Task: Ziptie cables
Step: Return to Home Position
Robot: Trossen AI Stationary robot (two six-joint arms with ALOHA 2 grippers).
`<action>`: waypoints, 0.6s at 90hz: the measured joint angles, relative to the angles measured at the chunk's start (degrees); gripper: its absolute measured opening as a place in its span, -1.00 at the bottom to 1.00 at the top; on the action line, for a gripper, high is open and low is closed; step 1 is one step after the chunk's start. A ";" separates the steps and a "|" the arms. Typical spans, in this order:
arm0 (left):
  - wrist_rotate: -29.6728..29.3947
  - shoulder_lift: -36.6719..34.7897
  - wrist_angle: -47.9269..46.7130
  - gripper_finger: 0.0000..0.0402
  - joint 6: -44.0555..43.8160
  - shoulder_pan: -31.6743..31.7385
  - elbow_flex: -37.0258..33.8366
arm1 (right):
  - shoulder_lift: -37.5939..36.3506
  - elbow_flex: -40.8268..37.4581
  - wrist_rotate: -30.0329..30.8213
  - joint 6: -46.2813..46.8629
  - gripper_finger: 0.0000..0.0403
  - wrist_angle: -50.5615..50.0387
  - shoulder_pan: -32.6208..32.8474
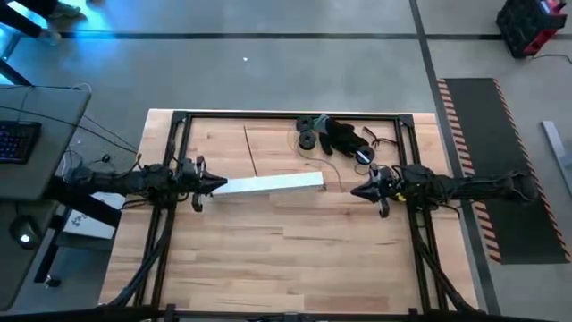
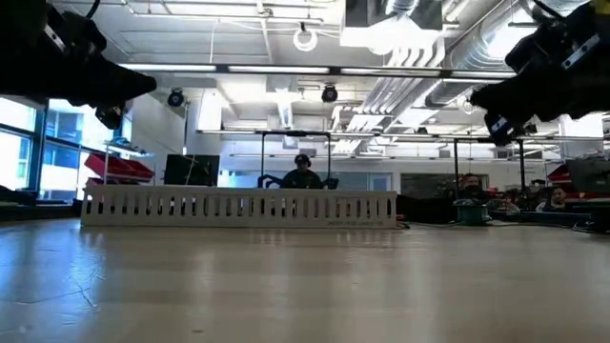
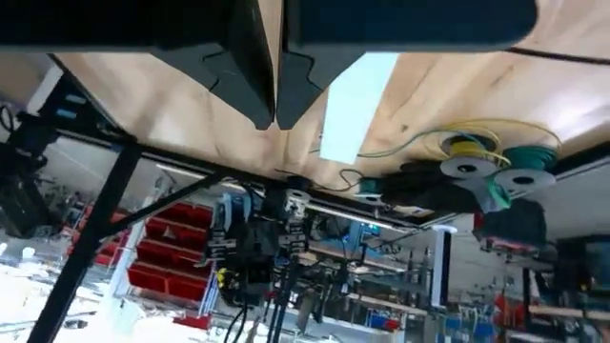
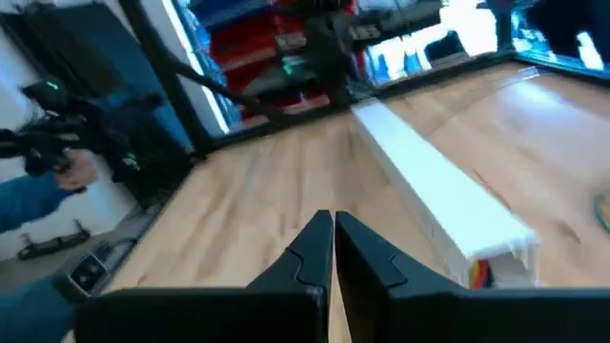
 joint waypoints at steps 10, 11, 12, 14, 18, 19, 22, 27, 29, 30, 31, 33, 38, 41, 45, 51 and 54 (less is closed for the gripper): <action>1.19 0.67 -0.16 -1.00 2.73 0.56 -0.02 | 0.03 0.00 3.18 -0.07 -1.00 0.05 0.00; 1.18 0.74 -0.17 -1.00 2.77 0.56 -0.02 | 0.03 0.00 3.51 -0.07 -1.00 0.14 0.00; 1.14 0.87 -0.14 -1.00 2.74 0.56 -0.02 | 0.03 0.00 3.82 -0.07 -1.00 0.20 0.00; 0.94 1.13 -0.11 -1.00 2.68 0.54 -0.02 | 0.03 0.00 4.40 -0.07 -1.00 0.23 0.00; 0.87 1.65 -0.11 -1.00 2.14 0.55 -0.02 | 0.03 0.00 5.77 -0.37 -1.00 0.16 0.00; 0.89 1.79 -0.11 -1.00 2.00 0.54 -0.02 | 0.04 0.00 6.10 -0.44 -1.00 0.07 0.00; 0.99 2.02 -0.13 -1.00 1.91 0.56 -0.02 | 0.18 0.00 7.31 -0.63 -1.00 -0.54 0.00; 0.97 2.33 -0.13 -1.00 2.20 0.54 -0.02 | 0.43 0.00 9.96 -1.34 -1.00 -2.24 0.00; 0.97 2.48 -0.11 -1.00 2.33 0.53 -0.02 | 0.46 0.00 10.78 -1.32 -1.00 -3.25 0.00; 0.97 2.54 -0.11 -1.00 2.41 0.54 -0.02 | 0.46 0.00 11.11 -1.02 -1.00 -3.71 0.00; 0.96 2.57 -0.12 -1.00 2.51 0.54 -0.02 | 0.47 0.00 11.40 -0.68 -1.00 -4.11 0.00; 0.95 2.60 -0.13 -1.00 2.59 0.54 -0.02 | 0.52 0.00 11.71 0.03 -1.00 -4.46 -0.03; 0.91 2.57 -0.11 -1.00 2.62 0.54 -0.02 | 0.49 -0.02 11.95 1.61 -1.00 -5.30 -0.01; 0.90 2.56 -0.11 -1.00 2.64 0.54 -0.02 | 0.44 -0.02 11.95 2.50 -1.00 -5.95 0.00; 0.93 2.59 -0.13 -1.00 2.64 0.54 -0.02 | 0.44 -0.02 11.95 3.00 -1.00 -6.60 0.00; 0.90 2.59 -0.11 -1.00 2.64 0.53 -0.02 | 0.51 -0.02 11.95 3.73 -1.00 -7.49 0.00; 0.92 2.59 -0.13 -1.00 2.64 0.54 -0.02 | 0.51 -0.02 11.95 3.66 -1.00 -7.76 0.00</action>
